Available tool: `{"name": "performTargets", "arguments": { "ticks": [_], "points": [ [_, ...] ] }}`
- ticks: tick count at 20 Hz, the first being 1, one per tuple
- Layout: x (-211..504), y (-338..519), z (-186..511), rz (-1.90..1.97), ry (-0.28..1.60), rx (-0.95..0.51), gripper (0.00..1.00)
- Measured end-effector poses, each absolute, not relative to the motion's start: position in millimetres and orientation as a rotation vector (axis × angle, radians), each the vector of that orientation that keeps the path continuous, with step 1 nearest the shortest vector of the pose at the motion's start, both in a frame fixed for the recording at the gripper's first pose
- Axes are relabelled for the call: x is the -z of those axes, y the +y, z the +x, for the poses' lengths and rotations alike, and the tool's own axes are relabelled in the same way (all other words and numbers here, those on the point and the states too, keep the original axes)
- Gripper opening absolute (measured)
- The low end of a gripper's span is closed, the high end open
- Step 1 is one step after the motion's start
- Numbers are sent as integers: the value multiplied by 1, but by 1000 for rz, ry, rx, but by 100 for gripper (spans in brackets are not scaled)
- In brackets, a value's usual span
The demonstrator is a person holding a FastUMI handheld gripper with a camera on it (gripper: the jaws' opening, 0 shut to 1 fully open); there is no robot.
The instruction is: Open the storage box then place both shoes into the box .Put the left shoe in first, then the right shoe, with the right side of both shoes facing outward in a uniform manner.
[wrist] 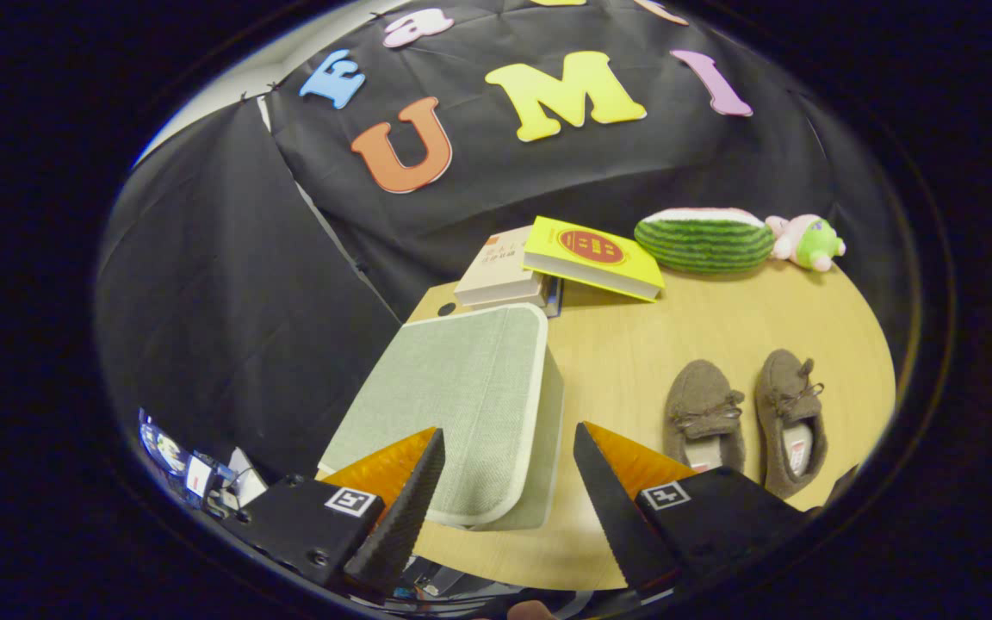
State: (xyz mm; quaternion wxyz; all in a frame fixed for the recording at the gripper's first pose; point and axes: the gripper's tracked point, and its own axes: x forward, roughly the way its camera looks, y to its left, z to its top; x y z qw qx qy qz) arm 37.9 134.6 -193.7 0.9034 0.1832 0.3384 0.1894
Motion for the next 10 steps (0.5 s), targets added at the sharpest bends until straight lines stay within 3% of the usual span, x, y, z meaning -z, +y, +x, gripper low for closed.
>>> {"name": "performTargets", "arguments": {
  "ticks": [6, 10],
  "points": [
    [222, 145, 43, 489, 845, -403, 82],
    [231, 150, 41, 536, 889, -417, 60]
  ]
}}
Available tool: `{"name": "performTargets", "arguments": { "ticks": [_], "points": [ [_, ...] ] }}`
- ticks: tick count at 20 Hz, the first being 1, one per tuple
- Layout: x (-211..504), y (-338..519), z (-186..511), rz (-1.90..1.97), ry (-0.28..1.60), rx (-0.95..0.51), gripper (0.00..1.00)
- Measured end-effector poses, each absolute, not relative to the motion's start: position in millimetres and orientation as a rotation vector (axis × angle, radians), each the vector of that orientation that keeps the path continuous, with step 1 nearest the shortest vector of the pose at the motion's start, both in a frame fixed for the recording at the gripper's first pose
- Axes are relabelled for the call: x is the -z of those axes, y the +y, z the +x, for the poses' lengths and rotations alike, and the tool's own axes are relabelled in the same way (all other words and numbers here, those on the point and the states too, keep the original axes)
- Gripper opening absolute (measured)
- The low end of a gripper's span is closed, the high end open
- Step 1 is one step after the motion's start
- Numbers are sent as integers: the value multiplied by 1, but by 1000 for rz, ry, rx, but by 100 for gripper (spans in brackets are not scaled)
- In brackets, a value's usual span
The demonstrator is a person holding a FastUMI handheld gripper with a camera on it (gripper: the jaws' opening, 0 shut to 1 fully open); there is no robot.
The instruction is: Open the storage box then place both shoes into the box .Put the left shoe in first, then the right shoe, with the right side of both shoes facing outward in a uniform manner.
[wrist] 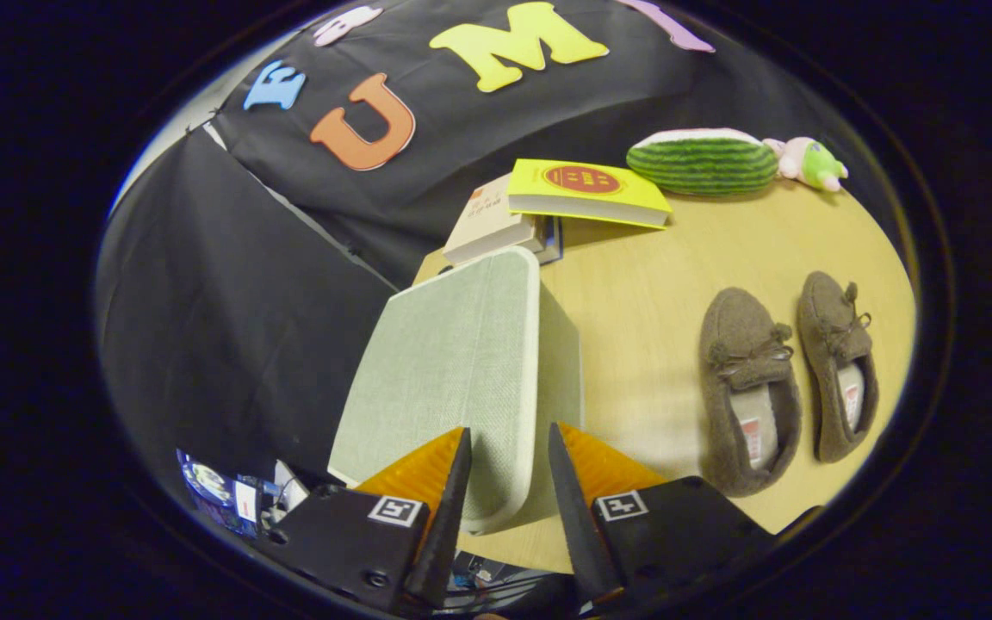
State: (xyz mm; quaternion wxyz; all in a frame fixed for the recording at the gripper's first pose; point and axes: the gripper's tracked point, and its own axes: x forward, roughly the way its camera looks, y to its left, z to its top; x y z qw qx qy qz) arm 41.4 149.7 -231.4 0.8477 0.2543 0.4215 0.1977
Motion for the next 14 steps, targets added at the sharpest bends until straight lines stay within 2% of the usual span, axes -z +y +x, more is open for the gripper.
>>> {"name": "performTargets", "arguments": {
  "ticks": [4, 7, 8, 10, 14],
  "points": [
    [230, 151, 42, 620, 928, -419, 39],
    [223, 149, 44, 660, 936, -419, 28],
    [218, 152, 44, 693, 935, -432, 17],
    [216, 154, 39, 691, 958, -441, 6],
    [195, 161, 39, 680, 934, -456, 6]
  ]
}}
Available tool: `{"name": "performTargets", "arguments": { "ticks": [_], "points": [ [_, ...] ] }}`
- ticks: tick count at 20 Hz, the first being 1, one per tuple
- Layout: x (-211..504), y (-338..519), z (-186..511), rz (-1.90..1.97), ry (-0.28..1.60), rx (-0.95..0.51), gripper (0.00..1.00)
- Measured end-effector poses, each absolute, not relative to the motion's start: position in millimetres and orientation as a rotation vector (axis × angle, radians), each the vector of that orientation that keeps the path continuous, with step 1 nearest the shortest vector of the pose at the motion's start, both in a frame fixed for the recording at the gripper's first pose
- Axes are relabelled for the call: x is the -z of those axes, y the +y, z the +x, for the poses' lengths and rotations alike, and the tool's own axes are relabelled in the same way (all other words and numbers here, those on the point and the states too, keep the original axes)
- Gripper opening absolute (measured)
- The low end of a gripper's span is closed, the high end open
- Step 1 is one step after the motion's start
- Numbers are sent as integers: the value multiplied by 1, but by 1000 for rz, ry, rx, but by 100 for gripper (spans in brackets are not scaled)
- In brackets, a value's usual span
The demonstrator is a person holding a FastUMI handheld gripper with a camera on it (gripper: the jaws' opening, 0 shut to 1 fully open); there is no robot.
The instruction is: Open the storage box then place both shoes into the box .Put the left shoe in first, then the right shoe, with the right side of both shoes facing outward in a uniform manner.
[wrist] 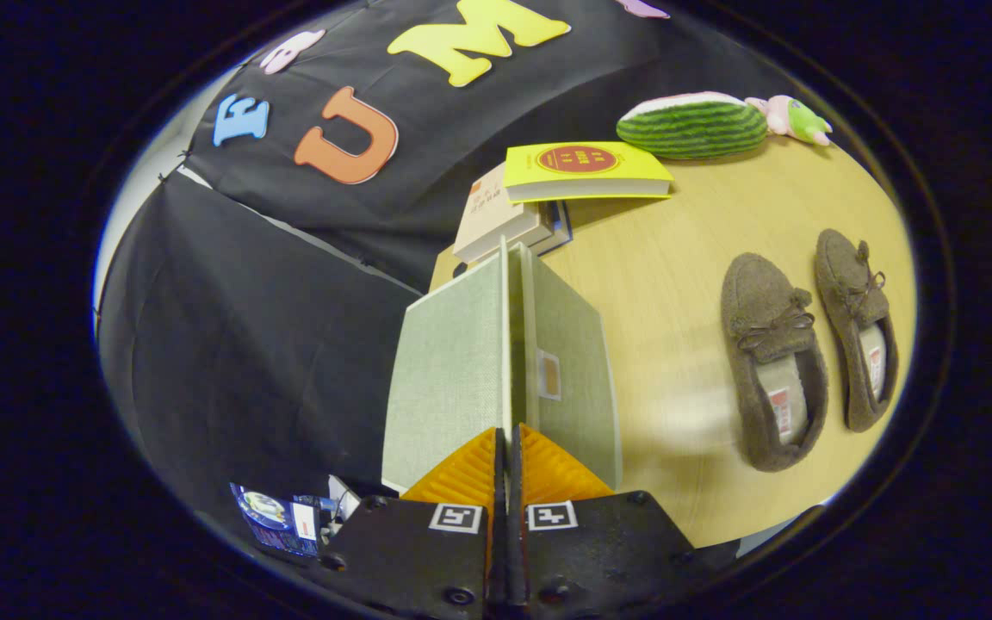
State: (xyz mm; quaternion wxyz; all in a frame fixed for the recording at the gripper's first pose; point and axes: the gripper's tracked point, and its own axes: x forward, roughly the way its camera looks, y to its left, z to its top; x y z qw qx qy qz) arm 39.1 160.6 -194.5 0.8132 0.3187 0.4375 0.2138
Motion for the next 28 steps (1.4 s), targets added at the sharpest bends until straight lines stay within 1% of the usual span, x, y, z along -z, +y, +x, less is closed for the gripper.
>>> {"name": "performTargets", "arguments": {
  "ticks": [8, 14, 19, 21, 22, 24, 27, 28],
  "points": [
    [118, 192, 33, 691, 866, -506, 6],
    [53, 258, 27, 650, 781, -608, 6],
    [36, 320, 23, 600, 772, -667, 6],
    [35, 335, 21, 570, 769, -680, 10],
    [36, 344, 23, 569, 765, -685, 26],
    [37, 345, 22, 562, 767, -672, 50],
    [42, 332, 33, 531, 750, -604, 73],
    [45, 322, 37, 508, 742, -570, 84]
  ]
}}
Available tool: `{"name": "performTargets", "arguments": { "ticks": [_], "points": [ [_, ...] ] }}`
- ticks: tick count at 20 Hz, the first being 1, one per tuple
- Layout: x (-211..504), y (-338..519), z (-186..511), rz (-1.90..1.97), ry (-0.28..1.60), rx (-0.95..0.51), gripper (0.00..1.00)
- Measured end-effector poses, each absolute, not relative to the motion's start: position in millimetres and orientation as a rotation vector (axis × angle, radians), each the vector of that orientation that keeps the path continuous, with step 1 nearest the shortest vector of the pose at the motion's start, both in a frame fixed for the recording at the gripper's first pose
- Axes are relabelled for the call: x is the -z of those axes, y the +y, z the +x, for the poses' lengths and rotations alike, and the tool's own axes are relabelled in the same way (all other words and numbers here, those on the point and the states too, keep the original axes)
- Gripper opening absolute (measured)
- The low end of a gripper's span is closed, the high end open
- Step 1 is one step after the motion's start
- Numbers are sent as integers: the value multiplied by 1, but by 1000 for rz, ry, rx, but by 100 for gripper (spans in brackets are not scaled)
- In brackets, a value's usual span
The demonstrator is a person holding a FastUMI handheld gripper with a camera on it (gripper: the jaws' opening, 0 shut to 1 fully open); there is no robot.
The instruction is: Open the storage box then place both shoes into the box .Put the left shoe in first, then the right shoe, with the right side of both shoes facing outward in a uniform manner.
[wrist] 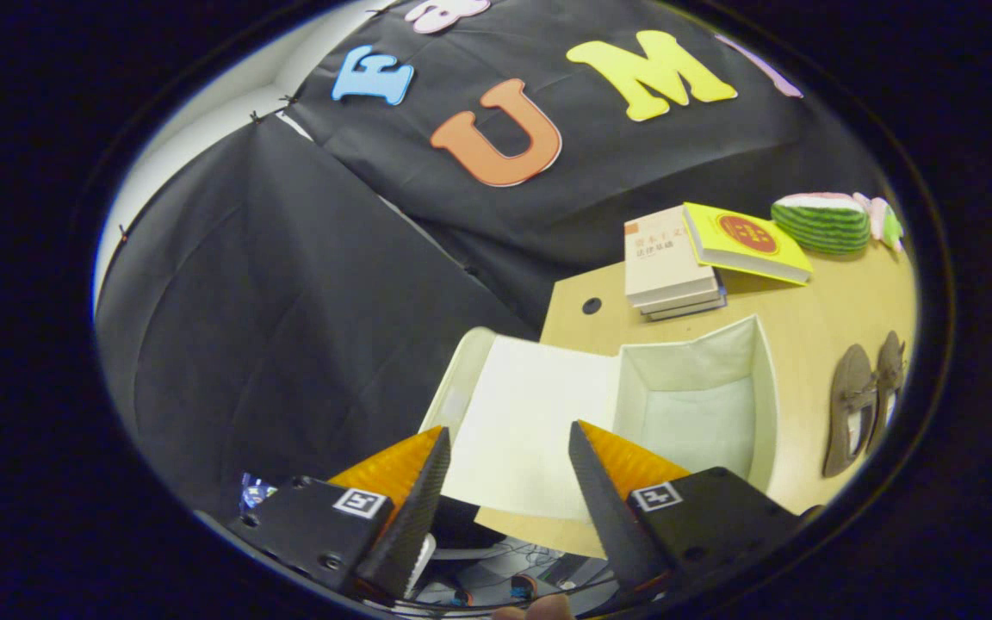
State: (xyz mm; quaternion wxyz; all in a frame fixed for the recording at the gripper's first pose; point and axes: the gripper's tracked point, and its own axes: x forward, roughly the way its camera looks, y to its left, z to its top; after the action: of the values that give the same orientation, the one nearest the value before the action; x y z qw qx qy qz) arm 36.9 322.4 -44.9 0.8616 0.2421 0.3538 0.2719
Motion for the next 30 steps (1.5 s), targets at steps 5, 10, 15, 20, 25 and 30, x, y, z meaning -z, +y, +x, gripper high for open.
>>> {"name": "performTargets", "arguments": {
  "ticks": [5, 10, 15, 20, 25, 30],
  "points": [
    [45, 271, 54, 379, 639, -451, 96],
    [36, 212, 57, 304, 562, -371, 96],
    [46, 130, 56, 225, 525, -266, 96],
    [83, 40, 51, 127, 583, -170, 97],
    [138, -20, 52, 99, 694, -113, 99],
    [213, -31, 50, 154, 885, -147, 99]
  ]
}}
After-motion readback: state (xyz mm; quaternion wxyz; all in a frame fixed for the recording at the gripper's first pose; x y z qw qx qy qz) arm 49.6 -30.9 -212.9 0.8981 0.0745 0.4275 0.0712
